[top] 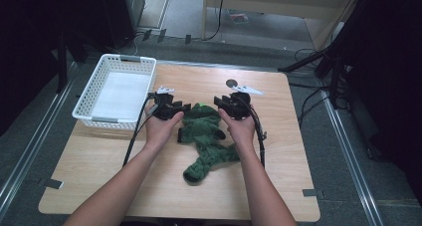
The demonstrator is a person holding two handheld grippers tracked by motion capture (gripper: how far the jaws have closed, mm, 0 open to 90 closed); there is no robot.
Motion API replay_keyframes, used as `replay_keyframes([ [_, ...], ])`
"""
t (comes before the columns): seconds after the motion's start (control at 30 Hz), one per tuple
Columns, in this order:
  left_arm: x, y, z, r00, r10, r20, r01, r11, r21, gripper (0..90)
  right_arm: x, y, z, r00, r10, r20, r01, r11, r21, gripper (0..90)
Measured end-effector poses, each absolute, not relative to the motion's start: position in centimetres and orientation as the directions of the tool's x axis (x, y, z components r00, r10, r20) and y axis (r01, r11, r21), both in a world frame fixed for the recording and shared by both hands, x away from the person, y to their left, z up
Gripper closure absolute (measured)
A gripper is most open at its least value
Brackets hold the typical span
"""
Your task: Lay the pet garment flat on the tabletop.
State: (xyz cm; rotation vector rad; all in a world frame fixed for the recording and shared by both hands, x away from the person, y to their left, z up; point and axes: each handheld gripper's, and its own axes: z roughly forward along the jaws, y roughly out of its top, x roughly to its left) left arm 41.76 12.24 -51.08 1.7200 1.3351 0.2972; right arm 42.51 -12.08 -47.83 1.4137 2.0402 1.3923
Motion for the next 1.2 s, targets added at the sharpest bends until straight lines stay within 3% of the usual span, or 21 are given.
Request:
replay_keyframes([
  [0.23, 42.4, 10.1, -53.3, 0.461, 0.836, -0.298, 0.689, -0.125, 0.714, 74.6, 44.0, -7.9, -52.1, -0.496, 0.857, 0.140, 0.658, 0.266, 0.704, 78.9],
  [0.43, 42.5, 9.7, -54.3, 0.464, 0.849, -0.252, 0.690, -0.167, 0.705, 76.5, 43.6, -9.2, -53.9, -0.475, 0.860, 0.186, 0.680, 0.225, 0.698, 84.0],
  [0.6, 42.3, 9.1, -54.4, 0.484, 0.856, -0.180, 0.652, -0.216, 0.727, 77.4, 42.2, -8.9, -54.5, -0.474, 0.868, 0.146, 0.633, 0.221, 0.742, 85.8],
  [0.7, 42.1, 9.1, -54.5, 0.489, 0.851, -0.189, 0.652, -0.213, 0.728, 77.4, 41.0, -8.7, -54.5, -0.437, 0.880, 0.184, 0.655, 0.171, 0.736, 86.8],
  [0.83, 41.8, 8.9, -54.4, 0.499, 0.844, -0.199, 0.656, -0.217, 0.723, 76.2, 40.2, -8.9, -54.5, -0.352, 0.887, 0.299, 0.711, 0.045, 0.702, 81.8],
  [0.9, 41.5, 9.2, -54.2, 0.504, 0.833, -0.228, 0.659, -0.200, 0.725, 69.0, 40.2, -9.5, -54.3, -0.300, 0.866, 0.400, 0.747, -0.047, 0.663, 71.4],
  [0.97, 40.9, 10.0, -53.5, 0.495, 0.834, -0.244, 0.637, -0.158, 0.755, 61.5, 39.9, -10.3, -53.4, -0.284, 0.852, 0.439, 0.721, -0.112, 0.684, 68.7],
  [1.1, 38.4, 12.0, -51.9, 0.526, 0.808, -0.266, 0.588, -0.119, 0.800, 52.0, 38.0, -12.5, -49.8, -0.390, 0.824, 0.411, 0.606, -0.106, 0.788, 61.0],
  [1.2, 36.5, 13.1, -52.1, 0.533, 0.801, -0.273, 0.606, -0.136, 0.784, 49.5, 36.1, -13.6, -48.3, -0.478, 0.791, 0.383, 0.613, -0.012, 0.790, 55.0],
])
